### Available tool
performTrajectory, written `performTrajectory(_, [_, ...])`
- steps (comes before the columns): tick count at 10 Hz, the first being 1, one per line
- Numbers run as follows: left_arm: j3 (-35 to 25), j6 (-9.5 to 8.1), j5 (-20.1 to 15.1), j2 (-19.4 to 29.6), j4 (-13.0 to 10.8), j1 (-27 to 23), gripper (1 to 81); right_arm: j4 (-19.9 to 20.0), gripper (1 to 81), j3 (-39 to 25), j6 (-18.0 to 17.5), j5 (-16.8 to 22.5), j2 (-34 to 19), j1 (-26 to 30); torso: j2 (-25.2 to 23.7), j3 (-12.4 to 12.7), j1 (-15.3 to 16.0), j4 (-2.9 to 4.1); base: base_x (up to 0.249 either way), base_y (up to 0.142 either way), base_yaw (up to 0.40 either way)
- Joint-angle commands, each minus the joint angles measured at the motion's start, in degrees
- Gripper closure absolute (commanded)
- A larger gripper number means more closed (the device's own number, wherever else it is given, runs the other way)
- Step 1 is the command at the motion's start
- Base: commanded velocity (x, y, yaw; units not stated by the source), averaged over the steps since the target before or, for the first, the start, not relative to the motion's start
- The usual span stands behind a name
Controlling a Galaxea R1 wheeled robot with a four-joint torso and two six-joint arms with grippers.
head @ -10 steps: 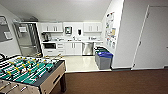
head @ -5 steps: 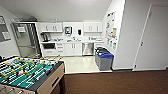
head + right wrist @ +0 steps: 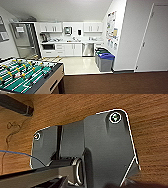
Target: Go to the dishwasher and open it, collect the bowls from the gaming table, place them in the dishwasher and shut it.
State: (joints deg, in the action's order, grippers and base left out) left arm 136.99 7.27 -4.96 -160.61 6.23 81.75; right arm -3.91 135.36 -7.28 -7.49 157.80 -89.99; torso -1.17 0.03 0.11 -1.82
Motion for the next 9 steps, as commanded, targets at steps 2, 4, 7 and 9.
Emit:
performTrajectory(2, [-0.4,0.03,-3.39,0.73,0.54,-3.65,1.0,-0.83,1.0,-0.81,0.33,2.74,-1.05,2.93,0.0,0.0,0.0,0.0,0.138,0.0,0.0])
performTrajectory(4, [-0.4,0.03,-3.39,0.9,0.63,-3.66,1.0,-0.75,1.0,-0.81,0.33,2.74,-1.05,3.1,0.0,0.0,0.0,0.0,0.137,0.0,0.0])
performTrajectory(7, [-0.4,0.03,-3.3,0.9,0.63,-3.65,1.0,-0.75,1.0,-0.9,0.33,2.66,-1.05,3.1,0.0,0.0,0.0,0.0,0.137,0.0,0.0])
performTrajectory(9, [-0.4,0.03,-3.3,0.9,0.63,-3.65,1.0,-0.75,1.0,-0.9,0.33,2.74,-1.14,3.01,0.0,0.0,0.0,0.0,0.128,0.0,0.0])
